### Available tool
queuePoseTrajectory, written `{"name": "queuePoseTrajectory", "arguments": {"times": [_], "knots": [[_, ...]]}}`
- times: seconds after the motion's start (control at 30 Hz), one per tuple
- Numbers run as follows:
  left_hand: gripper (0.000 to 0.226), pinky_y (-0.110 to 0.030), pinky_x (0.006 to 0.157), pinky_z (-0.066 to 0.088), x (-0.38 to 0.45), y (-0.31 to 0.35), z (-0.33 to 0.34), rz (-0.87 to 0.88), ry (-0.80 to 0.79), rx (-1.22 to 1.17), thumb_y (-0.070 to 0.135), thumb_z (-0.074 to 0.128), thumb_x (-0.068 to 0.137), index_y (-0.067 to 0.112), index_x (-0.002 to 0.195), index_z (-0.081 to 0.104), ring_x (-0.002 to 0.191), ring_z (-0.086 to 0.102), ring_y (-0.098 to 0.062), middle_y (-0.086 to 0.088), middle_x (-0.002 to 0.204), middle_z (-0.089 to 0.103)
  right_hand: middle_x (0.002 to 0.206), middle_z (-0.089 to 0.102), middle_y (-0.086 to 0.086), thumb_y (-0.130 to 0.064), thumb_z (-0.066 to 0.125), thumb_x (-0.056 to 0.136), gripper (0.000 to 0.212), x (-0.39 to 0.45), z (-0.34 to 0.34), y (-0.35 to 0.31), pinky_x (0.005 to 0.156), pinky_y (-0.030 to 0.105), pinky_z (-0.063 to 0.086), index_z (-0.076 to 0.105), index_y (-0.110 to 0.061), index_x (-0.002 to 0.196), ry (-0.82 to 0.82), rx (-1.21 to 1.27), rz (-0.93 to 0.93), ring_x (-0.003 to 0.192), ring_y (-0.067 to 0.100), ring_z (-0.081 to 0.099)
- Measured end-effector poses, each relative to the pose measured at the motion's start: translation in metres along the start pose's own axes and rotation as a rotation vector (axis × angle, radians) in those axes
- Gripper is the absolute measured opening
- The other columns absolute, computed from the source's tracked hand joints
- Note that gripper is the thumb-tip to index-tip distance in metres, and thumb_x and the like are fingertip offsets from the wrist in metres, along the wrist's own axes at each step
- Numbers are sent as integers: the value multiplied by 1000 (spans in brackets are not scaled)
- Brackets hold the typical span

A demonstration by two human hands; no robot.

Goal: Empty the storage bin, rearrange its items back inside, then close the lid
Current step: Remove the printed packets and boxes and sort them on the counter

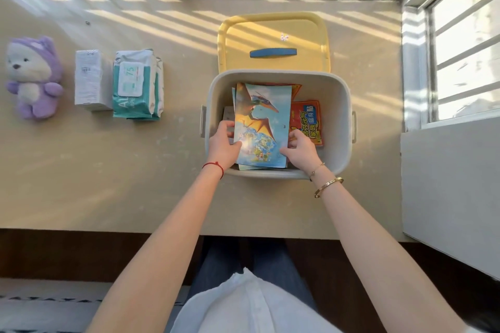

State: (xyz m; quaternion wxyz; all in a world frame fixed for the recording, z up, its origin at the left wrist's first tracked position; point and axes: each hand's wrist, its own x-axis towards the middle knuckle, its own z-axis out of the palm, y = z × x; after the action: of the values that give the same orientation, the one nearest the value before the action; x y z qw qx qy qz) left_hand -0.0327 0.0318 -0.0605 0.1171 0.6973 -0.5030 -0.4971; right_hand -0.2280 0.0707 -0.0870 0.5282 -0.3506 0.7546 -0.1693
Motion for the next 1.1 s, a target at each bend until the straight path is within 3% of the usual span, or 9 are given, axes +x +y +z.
{"name": "queuePoseTrajectory", "arguments": {"times": [0.17,0.3,0.4,0.53,0.6,0.73,0.8,0.9,1.1], "knots": [[41,-22,72,55,-14,7,-14,70,10,-144,0,52,92,20,126,44,102,62,-13,-7,113,64,98,69,0,-11,64,87,21,-18,-1,-9,79,43,58,50,-11,103,24,71,-112,93,17,68],[40,-23,72,58,-29,12,-36,113,-10,-308,-1,49,94,22,126,41,100,64,-11,-5,112,65,105,63,-2,-20,65,86,23,-36,-1,-24,82,30,53,53,-16,106,89,13,-261,98,14,60],[42,-26,73,58,-42,13,-61,126,-23,-417,-2,48,95,22,128,38,102,63,-9,-2,116,62,115,58,-2,-26,65,87,34,-48,3,-40,75,16,47,51,-16,116,63,59,-263,105,14,55],[44,-22,74,56,-58,5,-100,172,16,-479,-5,47,94,20,129,39,107,62,-11,-7,122,60,112,64,1,-25,63,90,46,-68,20,-73,78,26,57,44,-14,130,-68,242,-267,103,9,63],[45,-21,74,56,-63,-4,-121,184,50,-485,-6,47,94,20,129,39,109,61,-12,-7,124,59,103,66,-3,-20,60,92,42,-77,34,-90,77,23,56,45,-14,130,-85,235,-310,94,3,64],[52,-29,82,57,-67,-35,-165,192,111,-454,-6,48,93,29,131,40,114,59,-16,-7,125,59,111,62,3,-11,59,91,34,-91,78,-123,80,30,57,51,-16,123,-57,124,-449,97,15,61],[57,-21,75,56,-69,-53,-188,168,151,-455,-6,48,93,25,139,37,107,62,-10,-6,120,60,112,60,3,-9,58,90,33,-96,107,-138,80,33,57,51,-12,122,-60,53,-504,93,12,60],[58,-16,70,54,-70,-81,-227,161,202,-436,-7,47,92,21,142,35,97,63,-3,-1,114,61,106,61,-1,-10,58,91,31,-103,156,-160,77,30,57,49,-9,121,-69,-13,-536,90,10,61],[61,-14,73,53,-54,-155,-317,121,230,-352,-6,49,91,26,141,38,100,62,-3,5,117,59,98,61,-3,-14,59,91,26,-107,275,-198,67,20,55,50,-9,116,-18,-84,-486,79,4,58]]}}
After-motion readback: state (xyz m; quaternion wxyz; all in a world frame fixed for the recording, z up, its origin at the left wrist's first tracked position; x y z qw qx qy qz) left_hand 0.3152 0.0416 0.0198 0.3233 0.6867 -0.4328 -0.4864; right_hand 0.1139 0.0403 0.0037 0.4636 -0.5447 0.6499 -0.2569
